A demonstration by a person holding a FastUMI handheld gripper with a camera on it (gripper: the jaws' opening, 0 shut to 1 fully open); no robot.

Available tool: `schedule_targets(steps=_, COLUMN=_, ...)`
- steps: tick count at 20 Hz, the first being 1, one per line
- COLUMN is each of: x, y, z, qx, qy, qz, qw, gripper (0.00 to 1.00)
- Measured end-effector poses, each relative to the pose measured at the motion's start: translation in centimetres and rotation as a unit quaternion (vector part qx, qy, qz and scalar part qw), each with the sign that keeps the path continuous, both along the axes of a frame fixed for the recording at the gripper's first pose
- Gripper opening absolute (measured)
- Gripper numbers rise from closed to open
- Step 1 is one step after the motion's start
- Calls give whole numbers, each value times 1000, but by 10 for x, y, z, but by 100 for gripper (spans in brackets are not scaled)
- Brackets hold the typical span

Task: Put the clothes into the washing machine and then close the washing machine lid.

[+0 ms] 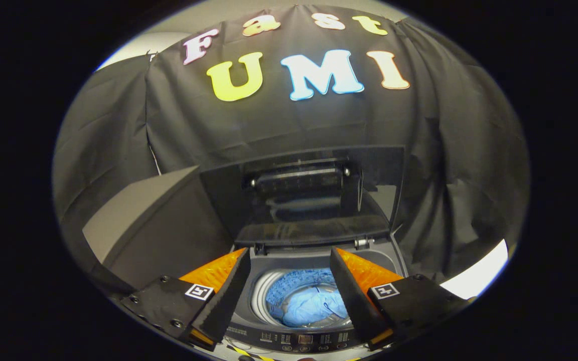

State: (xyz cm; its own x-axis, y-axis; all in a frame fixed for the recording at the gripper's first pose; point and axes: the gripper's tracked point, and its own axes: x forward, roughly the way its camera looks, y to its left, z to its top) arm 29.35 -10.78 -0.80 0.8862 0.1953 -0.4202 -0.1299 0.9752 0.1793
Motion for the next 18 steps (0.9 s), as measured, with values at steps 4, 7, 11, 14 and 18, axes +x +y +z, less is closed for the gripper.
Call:
schedule_targets(steps=4, x=31, y=4, z=40, qx=6, qy=-29, qz=-5, qw=1000, gripper=98)
schedule_targets(steps=7, x=53, y=11, z=68, qx=18, qy=-52, qz=-11, qw=998, gripper=98)
schedule_targets(steps=11, x=85, y=23, z=92, qx=29, qy=-61, qz=-13, qw=998, gripper=98)
schedule_targets(steps=14, x=111, y=27, z=99, qx=30, qy=-59, qz=-24, qw=997, gripper=98)
schedule_targets(steps=18, x=141, y=21, z=92, qx=37, qy=-50, qz=-61, qw=996, gripper=97)
